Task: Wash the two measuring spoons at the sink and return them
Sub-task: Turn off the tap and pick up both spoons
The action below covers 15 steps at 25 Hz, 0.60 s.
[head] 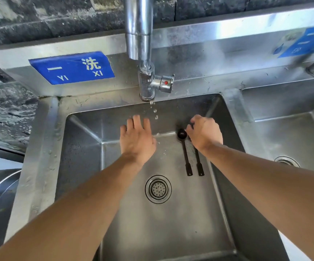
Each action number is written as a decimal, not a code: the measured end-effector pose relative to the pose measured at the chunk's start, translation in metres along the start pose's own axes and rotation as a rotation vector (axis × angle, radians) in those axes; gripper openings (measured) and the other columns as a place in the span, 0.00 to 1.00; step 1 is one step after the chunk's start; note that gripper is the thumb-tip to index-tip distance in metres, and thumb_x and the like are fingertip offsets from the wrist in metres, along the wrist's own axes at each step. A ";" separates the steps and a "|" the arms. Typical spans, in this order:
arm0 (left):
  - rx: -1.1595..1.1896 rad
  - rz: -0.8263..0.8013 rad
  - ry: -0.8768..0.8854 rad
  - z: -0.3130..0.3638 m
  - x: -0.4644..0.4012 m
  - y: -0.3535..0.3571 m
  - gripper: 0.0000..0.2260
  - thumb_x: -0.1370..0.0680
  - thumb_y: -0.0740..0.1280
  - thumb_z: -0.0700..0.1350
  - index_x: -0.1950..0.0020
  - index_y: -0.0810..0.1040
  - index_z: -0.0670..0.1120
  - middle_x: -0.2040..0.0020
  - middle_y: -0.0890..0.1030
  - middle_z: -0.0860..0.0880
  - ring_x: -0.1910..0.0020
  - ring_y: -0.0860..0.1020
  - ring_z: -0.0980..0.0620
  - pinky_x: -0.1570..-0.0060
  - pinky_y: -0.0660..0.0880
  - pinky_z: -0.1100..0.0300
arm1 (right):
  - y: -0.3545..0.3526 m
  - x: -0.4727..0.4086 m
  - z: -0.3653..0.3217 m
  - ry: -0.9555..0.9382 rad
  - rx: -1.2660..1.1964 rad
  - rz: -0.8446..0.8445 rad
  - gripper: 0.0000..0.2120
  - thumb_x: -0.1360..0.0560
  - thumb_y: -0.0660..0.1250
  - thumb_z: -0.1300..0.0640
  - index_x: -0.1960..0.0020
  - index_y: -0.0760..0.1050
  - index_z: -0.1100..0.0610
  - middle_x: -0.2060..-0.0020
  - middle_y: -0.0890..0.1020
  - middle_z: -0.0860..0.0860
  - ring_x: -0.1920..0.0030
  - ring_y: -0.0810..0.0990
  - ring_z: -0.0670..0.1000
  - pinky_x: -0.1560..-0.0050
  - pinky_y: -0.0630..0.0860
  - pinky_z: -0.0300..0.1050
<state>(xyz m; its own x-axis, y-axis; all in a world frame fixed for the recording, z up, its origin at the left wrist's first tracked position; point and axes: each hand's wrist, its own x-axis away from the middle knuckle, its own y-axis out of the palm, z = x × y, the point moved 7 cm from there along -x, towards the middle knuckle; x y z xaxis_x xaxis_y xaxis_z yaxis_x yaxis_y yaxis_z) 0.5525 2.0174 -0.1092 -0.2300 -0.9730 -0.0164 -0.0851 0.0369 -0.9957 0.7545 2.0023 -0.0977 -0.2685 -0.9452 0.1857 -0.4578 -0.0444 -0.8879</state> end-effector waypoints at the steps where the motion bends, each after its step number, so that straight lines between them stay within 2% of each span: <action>1: 0.013 -0.021 0.030 0.006 0.007 0.011 0.22 0.27 0.67 0.52 0.38 0.75 0.41 0.41 0.74 0.39 0.45 0.75 0.38 0.48 0.73 0.46 | 0.007 0.001 0.013 0.033 0.026 -0.030 0.10 0.20 0.62 0.55 0.48 0.78 0.60 0.54 0.83 0.59 0.55 0.81 0.62 0.55 0.82 0.53; 2: 0.024 -0.065 0.044 0.012 0.011 0.026 0.19 0.27 0.66 0.51 0.41 0.77 0.42 0.43 0.76 0.40 0.46 0.76 0.39 0.49 0.73 0.47 | 0.016 0.002 0.026 0.058 0.054 -0.064 0.10 0.20 0.62 0.55 0.49 0.79 0.60 0.54 0.83 0.60 0.54 0.81 0.63 0.55 0.81 0.52; 5: 0.099 -0.220 0.027 0.029 0.021 0.069 0.16 0.23 0.62 0.49 0.40 0.77 0.43 0.45 0.79 0.41 0.46 0.78 0.40 0.50 0.75 0.49 | 0.048 0.006 0.057 0.112 0.125 -0.168 0.10 0.20 0.61 0.59 0.47 0.80 0.60 0.52 0.82 0.60 0.51 0.81 0.63 0.55 0.78 0.50; 8: 0.231 -0.250 0.001 0.054 0.031 0.110 0.15 0.19 0.60 0.50 0.44 0.80 0.42 0.51 0.82 0.41 0.51 0.81 0.40 0.61 0.72 0.53 | 0.087 0.013 0.090 0.209 0.111 -0.227 0.09 0.21 0.63 0.60 0.45 0.80 0.59 0.49 0.82 0.60 0.48 0.82 0.62 0.56 0.76 0.47; 11: 0.325 -0.313 0.027 0.081 0.036 0.145 0.16 0.18 0.60 0.51 0.48 0.80 0.41 0.53 0.82 0.41 0.54 0.81 0.40 0.61 0.74 0.53 | 0.116 0.015 0.115 0.279 0.079 -0.216 0.09 0.21 0.67 0.58 0.44 0.80 0.60 0.48 0.83 0.60 0.47 0.82 0.62 0.59 0.72 0.45; 15: 0.407 -0.382 0.048 0.115 0.029 0.175 0.12 0.19 0.61 0.47 0.52 0.79 0.40 0.52 0.82 0.39 0.53 0.80 0.37 0.59 0.72 0.53 | 0.144 -0.002 0.130 0.297 0.128 -0.180 0.09 0.22 0.65 0.61 0.43 0.78 0.60 0.46 0.82 0.59 0.46 0.81 0.62 0.58 0.72 0.46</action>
<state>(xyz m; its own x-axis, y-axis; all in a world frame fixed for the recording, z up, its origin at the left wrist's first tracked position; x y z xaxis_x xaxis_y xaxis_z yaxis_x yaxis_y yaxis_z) 0.6429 1.9698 -0.2940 -0.3009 -0.8883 0.3470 0.2083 -0.4163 -0.8850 0.7995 1.9555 -0.2807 -0.4362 -0.7840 0.4416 -0.4157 -0.2597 -0.8716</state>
